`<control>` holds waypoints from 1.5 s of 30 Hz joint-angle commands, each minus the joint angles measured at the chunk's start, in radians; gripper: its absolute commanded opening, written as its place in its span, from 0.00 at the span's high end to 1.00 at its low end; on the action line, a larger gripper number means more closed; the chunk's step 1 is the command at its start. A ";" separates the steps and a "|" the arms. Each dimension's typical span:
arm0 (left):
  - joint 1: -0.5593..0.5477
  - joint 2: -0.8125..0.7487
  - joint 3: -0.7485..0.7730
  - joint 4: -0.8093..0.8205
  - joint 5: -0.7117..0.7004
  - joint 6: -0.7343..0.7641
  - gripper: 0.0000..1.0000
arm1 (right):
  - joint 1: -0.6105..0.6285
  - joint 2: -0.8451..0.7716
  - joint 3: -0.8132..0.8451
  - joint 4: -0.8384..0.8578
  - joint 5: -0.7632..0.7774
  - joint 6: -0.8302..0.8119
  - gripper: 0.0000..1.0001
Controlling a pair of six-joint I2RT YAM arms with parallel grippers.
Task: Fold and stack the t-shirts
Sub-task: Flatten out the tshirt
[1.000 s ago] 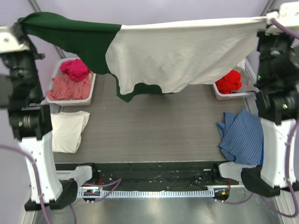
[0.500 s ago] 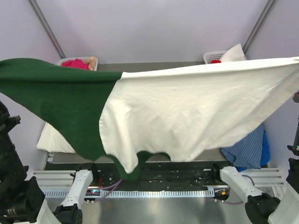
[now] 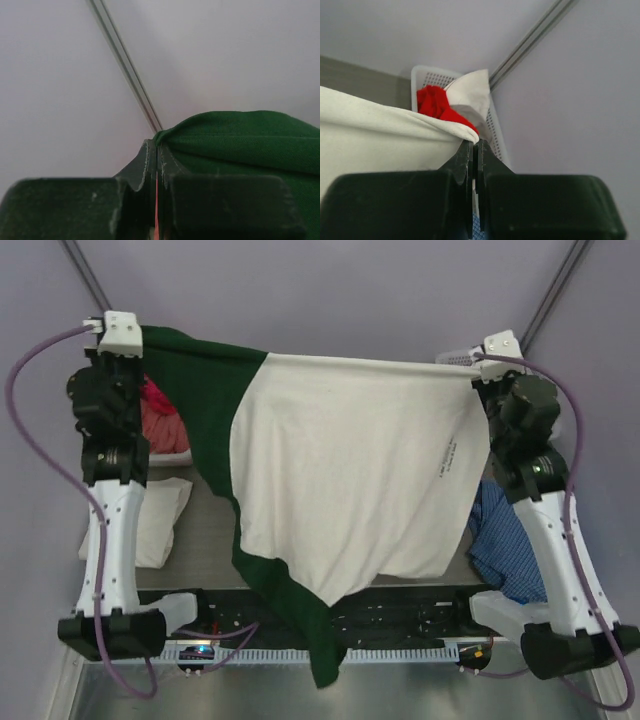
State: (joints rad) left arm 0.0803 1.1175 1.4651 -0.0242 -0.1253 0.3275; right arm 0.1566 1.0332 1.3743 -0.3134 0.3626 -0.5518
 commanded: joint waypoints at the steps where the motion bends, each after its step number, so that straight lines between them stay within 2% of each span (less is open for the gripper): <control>1: 0.021 0.099 -0.090 0.213 -0.162 0.065 1.00 | -0.020 0.111 -0.111 0.223 0.118 -0.042 0.99; 7: 0.013 0.215 -0.184 0.300 -0.128 0.038 1.00 | -0.019 0.353 -0.172 0.405 0.134 -0.063 0.99; 12: -0.001 0.297 -0.210 0.346 -0.117 0.036 1.00 | -0.020 0.534 -0.104 0.470 0.147 -0.073 0.99; 21: -0.042 0.373 -0.207 0.391 -0.131 0.082 1.00 | -0.019 0.654 -0.009 0.491 0.170 -0.071 0.99; 26: -0.062 0.435 -0.164 0.379 -0.139 0.085 1.00 | -0.022 0.721 0.045 0.523 0.197 -0.097 0.99; 30: -0.103 0.498 -0.115 0.371 -0.158 0.094 1.00 | -0.022 0.804 0.158 0.514 0.197 -0.114 0.99; 38: -0.159 0.665 -0.002 0.403 -0.273 0.126 1.00 | -0.022 1.005 0.388 0.516 0.211 -0.126 0.99; 45: -0.177 0.783 0.055 0.443 -0.336 0.151 1.00 | -0.022 1.162 0.506 0.511 0.234 -0.137 0.99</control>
State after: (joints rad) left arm -0.0948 1.8706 1.4578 0.3103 -0.3702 0.4477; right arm 0.1478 2.1559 1.7889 0.1501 0.5385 -0.6735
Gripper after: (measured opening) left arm 0.018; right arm 0.041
